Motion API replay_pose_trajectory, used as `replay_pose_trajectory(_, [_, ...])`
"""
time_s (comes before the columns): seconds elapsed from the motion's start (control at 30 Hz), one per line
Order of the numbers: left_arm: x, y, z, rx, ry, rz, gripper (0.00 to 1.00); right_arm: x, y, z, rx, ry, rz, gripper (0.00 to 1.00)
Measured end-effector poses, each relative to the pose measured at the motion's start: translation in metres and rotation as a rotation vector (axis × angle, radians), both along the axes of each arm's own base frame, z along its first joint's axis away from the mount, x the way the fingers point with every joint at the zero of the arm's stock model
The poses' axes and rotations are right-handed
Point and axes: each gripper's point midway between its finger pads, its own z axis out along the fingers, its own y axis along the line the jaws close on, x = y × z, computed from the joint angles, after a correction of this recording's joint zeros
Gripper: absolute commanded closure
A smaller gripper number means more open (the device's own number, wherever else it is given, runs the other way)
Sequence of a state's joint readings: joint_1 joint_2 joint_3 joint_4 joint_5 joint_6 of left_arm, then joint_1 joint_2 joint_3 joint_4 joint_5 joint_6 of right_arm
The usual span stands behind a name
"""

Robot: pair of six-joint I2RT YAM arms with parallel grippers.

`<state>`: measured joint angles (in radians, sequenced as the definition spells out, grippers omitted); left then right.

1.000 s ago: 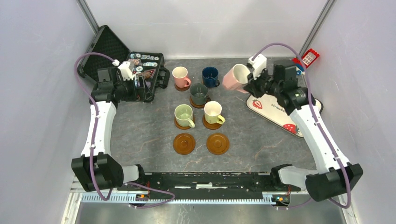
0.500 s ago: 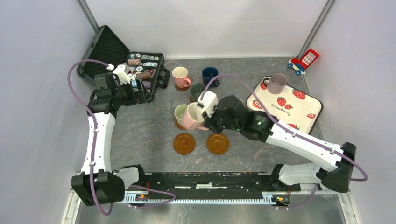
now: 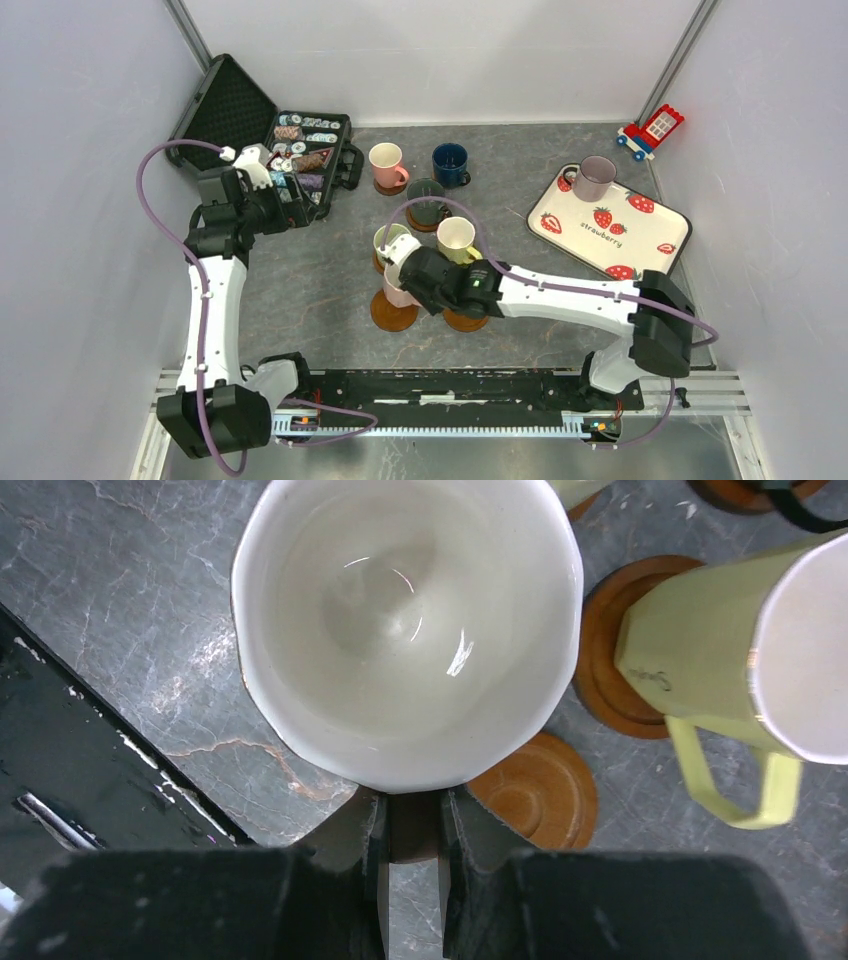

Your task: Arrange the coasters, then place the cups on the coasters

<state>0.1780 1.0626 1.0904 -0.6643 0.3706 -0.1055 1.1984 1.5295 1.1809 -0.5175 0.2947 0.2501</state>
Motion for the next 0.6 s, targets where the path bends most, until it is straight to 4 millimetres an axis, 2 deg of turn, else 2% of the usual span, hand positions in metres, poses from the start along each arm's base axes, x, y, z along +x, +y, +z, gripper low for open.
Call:
replay_pose_trajectory(0.1, [0.0,0.001,0.002,-0.001,-0.017,0.01,0.0,-0.009,0.005,-0.013,-0.029,0.007,0.001,1.0])
replay_pose_trajectory(0.27, [-0.004,0.001,0.004,0.003,-0.039,0.012,0.0,-0.02,0.012,-0.021,-0.039,0.021,0.015,1.0])
replay_pose_trajectory(0.4, [-0.007,0.001,0.003,0.004,-0.047,0.012,0.0,-0.019,0.014,-0.026,-0.044,0.019,0.002,1.0])
replay_pose_trajectory(0.6, [-0.009,0.0,0.005,0.006,-0.06,0.013,0.0,-0.015,0.014,-0.033,-0.06,0.011,-0.019,0.93])
